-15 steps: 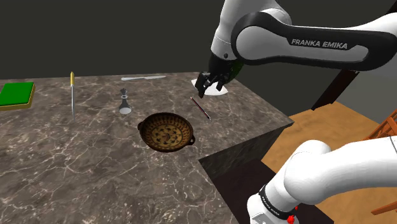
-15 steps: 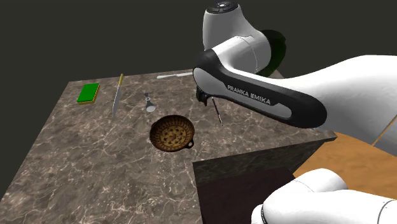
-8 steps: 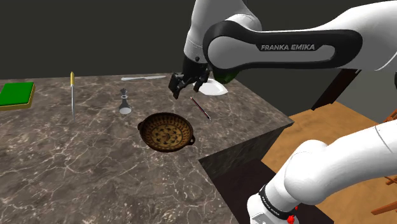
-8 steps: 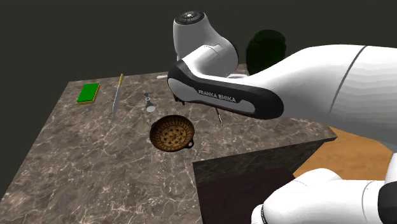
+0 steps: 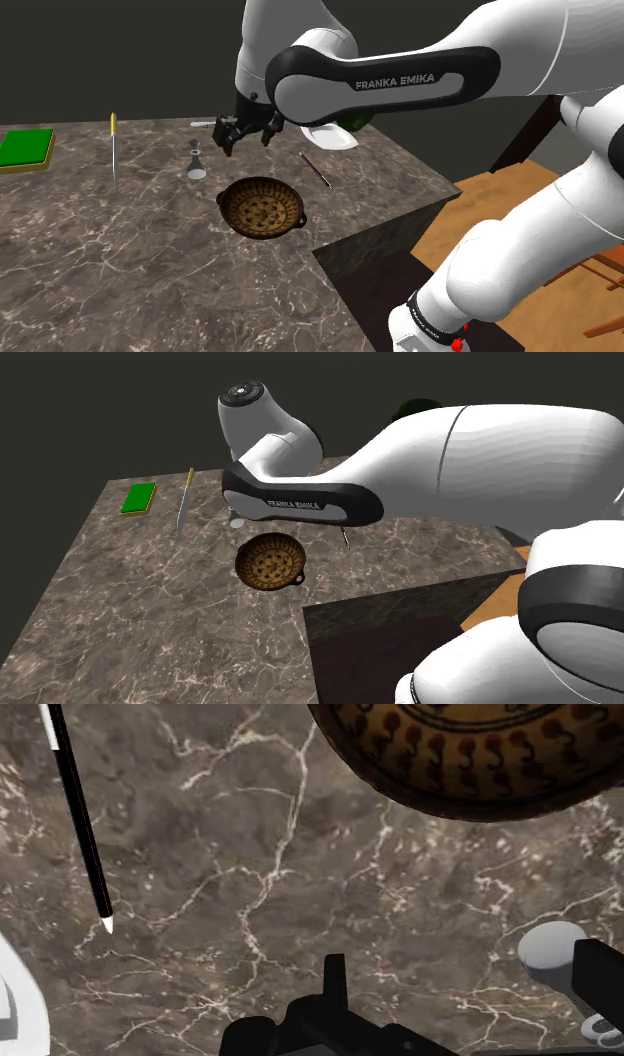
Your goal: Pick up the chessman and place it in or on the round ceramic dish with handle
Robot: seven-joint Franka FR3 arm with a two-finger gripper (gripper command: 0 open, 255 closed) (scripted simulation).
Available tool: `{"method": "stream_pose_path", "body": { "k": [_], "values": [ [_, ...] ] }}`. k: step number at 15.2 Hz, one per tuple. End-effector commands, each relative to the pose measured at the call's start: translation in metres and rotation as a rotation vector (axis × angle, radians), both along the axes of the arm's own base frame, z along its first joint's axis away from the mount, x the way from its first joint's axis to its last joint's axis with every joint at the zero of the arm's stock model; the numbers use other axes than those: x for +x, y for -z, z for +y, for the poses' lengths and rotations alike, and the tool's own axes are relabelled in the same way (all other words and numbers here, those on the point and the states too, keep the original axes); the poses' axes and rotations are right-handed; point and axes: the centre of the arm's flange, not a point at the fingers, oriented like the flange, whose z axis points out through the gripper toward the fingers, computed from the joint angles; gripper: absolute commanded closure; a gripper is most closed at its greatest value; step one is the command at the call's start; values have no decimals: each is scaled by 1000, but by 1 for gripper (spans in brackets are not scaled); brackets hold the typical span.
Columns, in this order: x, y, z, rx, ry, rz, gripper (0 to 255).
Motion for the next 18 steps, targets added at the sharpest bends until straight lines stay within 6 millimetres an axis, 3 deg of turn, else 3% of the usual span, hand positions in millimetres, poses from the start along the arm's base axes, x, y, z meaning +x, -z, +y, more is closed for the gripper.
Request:
{"method": "stream_pose_path", "body": {
  "k": [1, 7, 14, 18],
  "values": [
    [13, 2, 21, 8, -2, -19, 0],
    [46, 9, 83, 27, -11, -75, 0],
    [60, 44, 82, 27, -11, -75, 0],
    [61, 46, 82, 27, -11, -75, 0]
  ]
}}
